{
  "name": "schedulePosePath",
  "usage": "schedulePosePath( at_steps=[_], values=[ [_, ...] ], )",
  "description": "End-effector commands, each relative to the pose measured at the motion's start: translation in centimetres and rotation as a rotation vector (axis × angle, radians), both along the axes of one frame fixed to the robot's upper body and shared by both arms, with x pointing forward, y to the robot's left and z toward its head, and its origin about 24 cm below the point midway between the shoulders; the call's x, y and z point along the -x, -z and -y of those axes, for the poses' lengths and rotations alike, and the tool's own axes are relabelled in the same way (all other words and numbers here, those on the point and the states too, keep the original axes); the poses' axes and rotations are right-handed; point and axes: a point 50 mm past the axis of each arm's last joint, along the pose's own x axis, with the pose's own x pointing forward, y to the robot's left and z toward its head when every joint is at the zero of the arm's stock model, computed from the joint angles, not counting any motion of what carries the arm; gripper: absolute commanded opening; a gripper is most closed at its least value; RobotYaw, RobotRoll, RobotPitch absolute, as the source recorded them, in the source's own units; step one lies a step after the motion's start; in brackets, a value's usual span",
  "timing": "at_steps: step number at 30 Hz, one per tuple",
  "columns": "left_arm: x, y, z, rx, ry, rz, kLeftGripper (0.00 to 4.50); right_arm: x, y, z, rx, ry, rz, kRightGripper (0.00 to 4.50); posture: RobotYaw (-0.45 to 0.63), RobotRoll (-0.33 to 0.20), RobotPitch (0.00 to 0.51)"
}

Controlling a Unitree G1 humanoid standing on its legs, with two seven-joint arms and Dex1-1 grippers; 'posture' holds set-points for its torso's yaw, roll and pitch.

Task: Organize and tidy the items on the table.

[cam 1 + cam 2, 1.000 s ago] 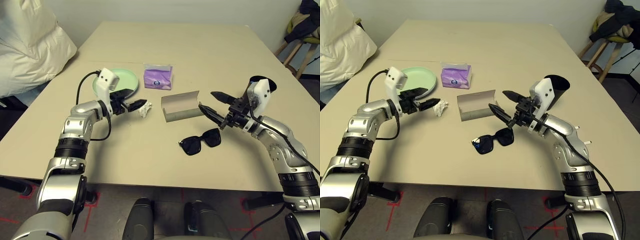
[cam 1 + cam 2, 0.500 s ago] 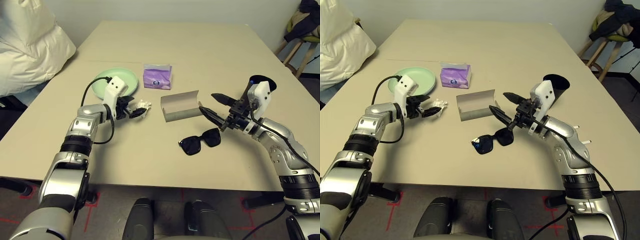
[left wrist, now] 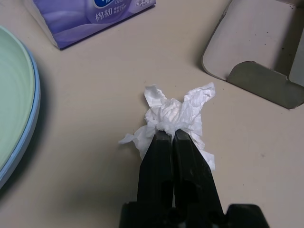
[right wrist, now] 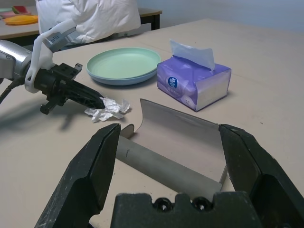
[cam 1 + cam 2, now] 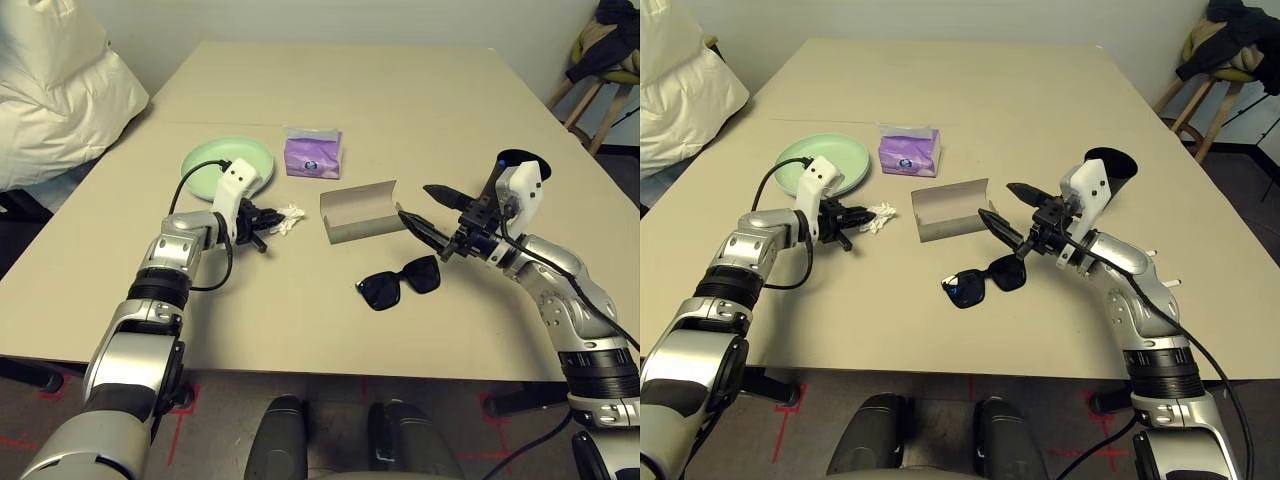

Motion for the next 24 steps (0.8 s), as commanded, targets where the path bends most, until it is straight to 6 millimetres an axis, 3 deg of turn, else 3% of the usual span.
schedulePosePath(
  at_steps=[1,9,13,24],
  values=[
    [-0.1,-0.8,-0.4,0.007,-0.015,0.010,0.01,-0.1,-0.5,0.0,-0.004,0.003,0.027,4.50,0.17,0.000,0.067],
    [-1.3,-5.2,-0.4,0.244,-0.135,0.135,0.01,-0.4,-0.5,-0.1,-0.008,0.002,0.032,4.50,0.18,0.000,0.062],
    [-2.7,-7.1,-1.5,0.281,-0.310,0.249,0.01,-0.6,-0.7,-0.2,-0.006,-0.006,0.045,4.50,0.18,0.000,0.059],
    [-4.4,-8.9,-3.8,0.283,-0.643,0.405,0.01,-0.4,-1.0,-0.4,-0.004,-0.019,0.072,4.50,0.16,0.000,0.052]
  ],
)
